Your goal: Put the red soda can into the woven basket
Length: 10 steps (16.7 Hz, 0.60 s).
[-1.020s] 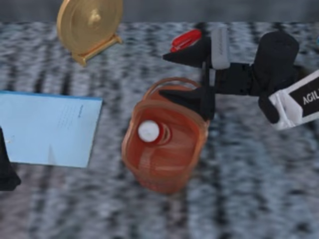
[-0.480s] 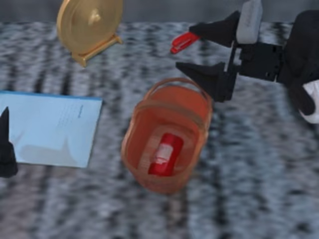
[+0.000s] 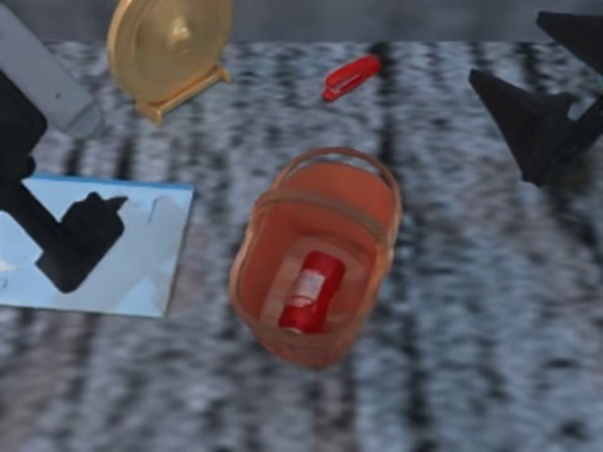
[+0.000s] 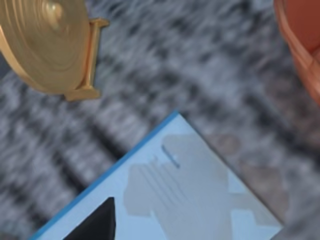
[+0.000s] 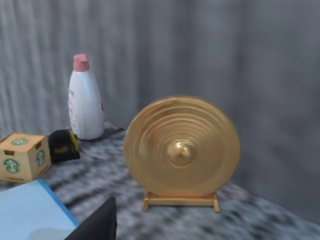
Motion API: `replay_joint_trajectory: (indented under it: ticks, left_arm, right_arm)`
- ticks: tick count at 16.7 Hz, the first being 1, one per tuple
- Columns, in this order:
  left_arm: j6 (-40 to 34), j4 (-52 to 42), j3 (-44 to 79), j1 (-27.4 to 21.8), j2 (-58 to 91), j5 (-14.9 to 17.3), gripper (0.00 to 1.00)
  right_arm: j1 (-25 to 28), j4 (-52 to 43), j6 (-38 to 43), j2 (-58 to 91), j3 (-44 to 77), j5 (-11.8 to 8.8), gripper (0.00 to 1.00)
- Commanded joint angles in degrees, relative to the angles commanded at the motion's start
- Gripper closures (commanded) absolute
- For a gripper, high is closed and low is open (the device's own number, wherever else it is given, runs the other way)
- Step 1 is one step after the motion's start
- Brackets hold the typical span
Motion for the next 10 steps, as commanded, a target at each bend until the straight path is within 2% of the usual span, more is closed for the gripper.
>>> replay_joint_trajectory:
  ticks: [6, 10]
  left_arm:
    - [17.1, -24.6, 30.0, -10.4, 35.7, 0.3, 0.00]
    - [26.8, -36.4, 48.8, -15.6, 55.2, -0.8, 0.00]
  right_arm:
    - [-5.0, -16.8, -0.5, -34.1, -17.1, 16.4, 0.00]
    - [-7.7, -26.4, -0.9, -53.7, -26.8, 25.6, 0.00]
